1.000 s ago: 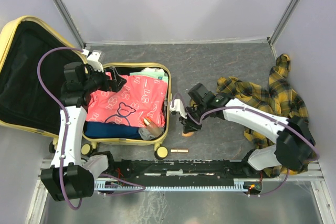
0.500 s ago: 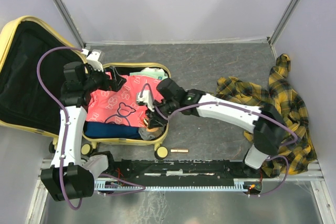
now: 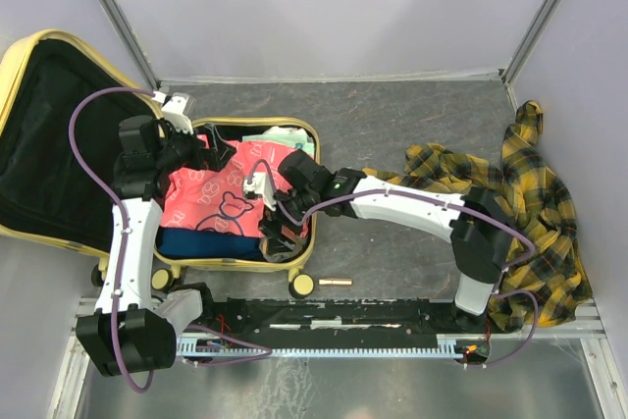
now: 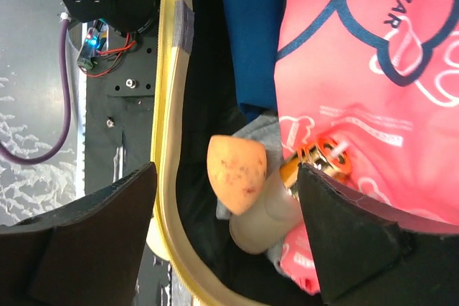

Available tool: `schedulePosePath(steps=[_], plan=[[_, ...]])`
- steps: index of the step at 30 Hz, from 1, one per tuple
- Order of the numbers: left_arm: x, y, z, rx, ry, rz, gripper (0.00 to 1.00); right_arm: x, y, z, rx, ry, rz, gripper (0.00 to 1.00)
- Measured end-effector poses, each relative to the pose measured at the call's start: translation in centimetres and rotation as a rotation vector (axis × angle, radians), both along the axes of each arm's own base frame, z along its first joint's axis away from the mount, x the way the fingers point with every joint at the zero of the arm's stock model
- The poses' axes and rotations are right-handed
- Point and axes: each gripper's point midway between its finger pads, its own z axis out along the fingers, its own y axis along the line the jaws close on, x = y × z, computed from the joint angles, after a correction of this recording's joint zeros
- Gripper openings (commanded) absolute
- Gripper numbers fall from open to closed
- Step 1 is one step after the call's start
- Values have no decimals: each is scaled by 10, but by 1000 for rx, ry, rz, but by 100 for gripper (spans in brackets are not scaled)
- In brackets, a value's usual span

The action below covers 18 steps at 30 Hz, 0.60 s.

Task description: Pack the luggage

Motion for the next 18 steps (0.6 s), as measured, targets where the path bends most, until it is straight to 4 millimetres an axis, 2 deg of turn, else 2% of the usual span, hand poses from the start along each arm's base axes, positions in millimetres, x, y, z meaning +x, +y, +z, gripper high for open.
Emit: schedulePosePath(steps=[3, 5, 9, 10, 13, 16, 18], plan=[[0, 0, 0, 0, 1, 0, 98, 6, -11, 16, 17, -15, -12, 84], [-1, 0, -1, -1, 4, 0, 98, 12, -28, 33, 45, -45, -21, 81], [-2, 0, -1, -2, 10, -1, 98, 10, -82, 47, 60, -122, -30, 76], [-2, 0, -1, -2, 11, -1, 98, 6, -98, 46, 52, -140, -27, 76], [-1, 0, 0, -2, 8, -1, 97, -15, -130, 31, 12, -149, 2, 74], [0, 0, 3, -3, 5, -3, 97, -34, -158, -2, -54, -129, 12, 70], [1, 0, 2, -3, 7, -3, 97, -42, -169, -24, -104, -119, 13, 69]])
